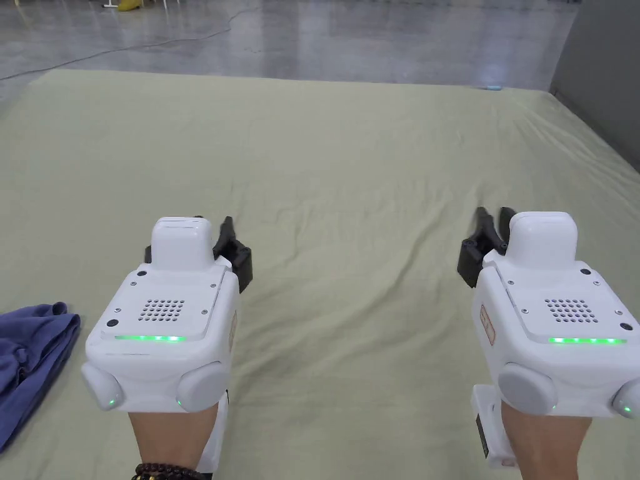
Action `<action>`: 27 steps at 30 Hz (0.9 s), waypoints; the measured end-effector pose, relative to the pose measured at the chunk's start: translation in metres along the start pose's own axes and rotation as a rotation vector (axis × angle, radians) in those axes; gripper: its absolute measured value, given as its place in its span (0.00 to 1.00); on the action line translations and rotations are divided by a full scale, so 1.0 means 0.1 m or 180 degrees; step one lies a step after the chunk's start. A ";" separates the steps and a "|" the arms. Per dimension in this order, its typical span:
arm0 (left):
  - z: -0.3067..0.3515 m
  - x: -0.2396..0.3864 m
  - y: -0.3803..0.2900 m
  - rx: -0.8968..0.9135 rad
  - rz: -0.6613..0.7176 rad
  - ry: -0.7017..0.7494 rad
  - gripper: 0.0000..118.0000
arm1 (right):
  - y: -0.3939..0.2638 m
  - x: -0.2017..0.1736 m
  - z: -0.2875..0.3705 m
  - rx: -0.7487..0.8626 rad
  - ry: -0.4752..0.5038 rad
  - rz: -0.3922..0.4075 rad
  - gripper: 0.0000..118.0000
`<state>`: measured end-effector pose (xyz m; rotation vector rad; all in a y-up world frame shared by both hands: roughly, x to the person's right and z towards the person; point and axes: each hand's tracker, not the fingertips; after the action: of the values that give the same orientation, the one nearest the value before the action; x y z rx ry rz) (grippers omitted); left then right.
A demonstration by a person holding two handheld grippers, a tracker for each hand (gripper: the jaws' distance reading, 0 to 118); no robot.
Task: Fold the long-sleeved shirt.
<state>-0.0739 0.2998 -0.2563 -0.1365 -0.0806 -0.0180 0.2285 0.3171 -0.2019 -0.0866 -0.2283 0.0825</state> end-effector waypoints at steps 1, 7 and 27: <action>-0.02 -0.01 0.01 -0.0027 0.0006 0.0028 1.00 | 0.00 0.00 -0.02 -0.0026 -0.0102 -0.0028 1.00; 0.02 -0.09 0.23 0.0182 -0.0014 -0.0054 1.00 | -0.02 0.06 -0.03 0.0044 -0.0069 0.0001 1.00; -0.08 0.01 -0.06 0.0162 -0.0016 -0.0115 1.00 | -0.05 -0.01 -0.12 0.0028 0.0136 -0.0002 1.00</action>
<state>-0.0726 0.2923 -0.2630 -0.0856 -0.1175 -0.0183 0.2306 0.3115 -0.2130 -0.0796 -0.1853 0.0811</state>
